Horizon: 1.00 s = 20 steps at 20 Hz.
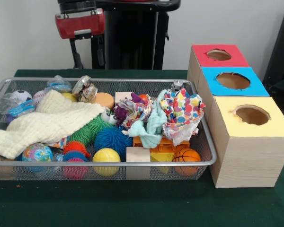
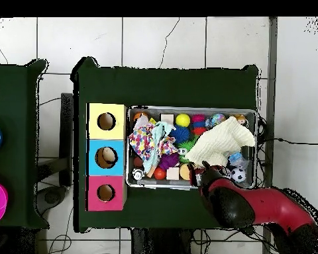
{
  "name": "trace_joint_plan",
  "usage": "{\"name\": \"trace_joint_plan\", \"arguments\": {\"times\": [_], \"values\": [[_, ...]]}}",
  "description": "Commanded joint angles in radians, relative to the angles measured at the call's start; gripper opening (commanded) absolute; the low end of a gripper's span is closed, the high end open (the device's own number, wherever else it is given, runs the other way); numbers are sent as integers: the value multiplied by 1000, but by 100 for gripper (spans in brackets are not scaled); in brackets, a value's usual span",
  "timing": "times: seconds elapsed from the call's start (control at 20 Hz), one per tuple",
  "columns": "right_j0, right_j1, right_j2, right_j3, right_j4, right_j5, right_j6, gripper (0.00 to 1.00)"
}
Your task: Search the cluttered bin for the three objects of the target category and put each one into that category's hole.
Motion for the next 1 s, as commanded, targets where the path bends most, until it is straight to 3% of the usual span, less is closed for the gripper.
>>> {"name": "trace_joint_plan", "arguments": {"times": [0.05,0.3,0.55,0.7,1.0], "values": [[-14,24,-67,-40,-108,144,-101,100],[-18,56,-101,-52,-155,144,-96,100],[-50,63,-83,-62,-173,142,-127,100],[-11,77,-133,-100,-235,94,-68,100],[9,99,-174,-134,-271,81,-33,100]]}}
